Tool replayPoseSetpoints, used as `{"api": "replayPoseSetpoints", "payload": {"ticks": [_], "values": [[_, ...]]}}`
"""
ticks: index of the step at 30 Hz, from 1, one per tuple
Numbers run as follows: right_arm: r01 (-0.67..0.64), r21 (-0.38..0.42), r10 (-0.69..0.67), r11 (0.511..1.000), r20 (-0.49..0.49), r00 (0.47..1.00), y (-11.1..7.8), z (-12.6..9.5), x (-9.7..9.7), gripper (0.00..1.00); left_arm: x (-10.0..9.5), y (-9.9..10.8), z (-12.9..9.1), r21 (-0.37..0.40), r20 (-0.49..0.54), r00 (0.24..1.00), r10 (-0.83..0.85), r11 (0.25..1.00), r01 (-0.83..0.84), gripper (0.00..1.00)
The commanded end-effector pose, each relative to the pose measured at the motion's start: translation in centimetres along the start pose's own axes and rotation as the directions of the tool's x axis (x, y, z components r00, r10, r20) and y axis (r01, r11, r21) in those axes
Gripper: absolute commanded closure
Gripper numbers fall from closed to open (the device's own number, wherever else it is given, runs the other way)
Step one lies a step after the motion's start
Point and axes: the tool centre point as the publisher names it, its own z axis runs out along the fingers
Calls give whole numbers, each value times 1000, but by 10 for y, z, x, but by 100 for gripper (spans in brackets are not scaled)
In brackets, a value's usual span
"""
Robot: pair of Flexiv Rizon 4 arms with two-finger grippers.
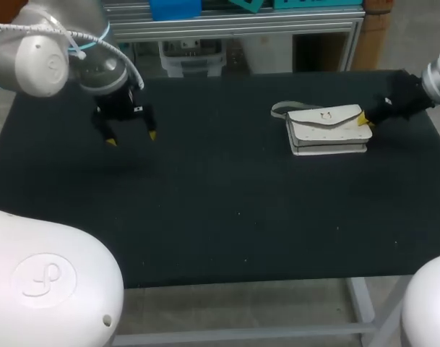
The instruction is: Pick up the bag, open it, inspect its contents, close it, and place it on the opposite side
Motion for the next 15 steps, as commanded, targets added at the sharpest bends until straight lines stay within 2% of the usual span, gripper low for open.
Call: {"api": "replayPoseSetpoints", "payload": {"ticks": [1,8,15], "values": [[-5,43,9,999,-98,995,27,-9,-30,100,0,-4,-1,-1,24,1000,-10,1000,10,0],[-22,36,25,999,-96,995,59,-33,-64,100,-4,-3,-2,9,44,999,-20,1000,20,0],[-28,42,33,999,-106,994,78,-50,-79,100,-2,-4,0,5,53,997,-53,999,53,0]]}}
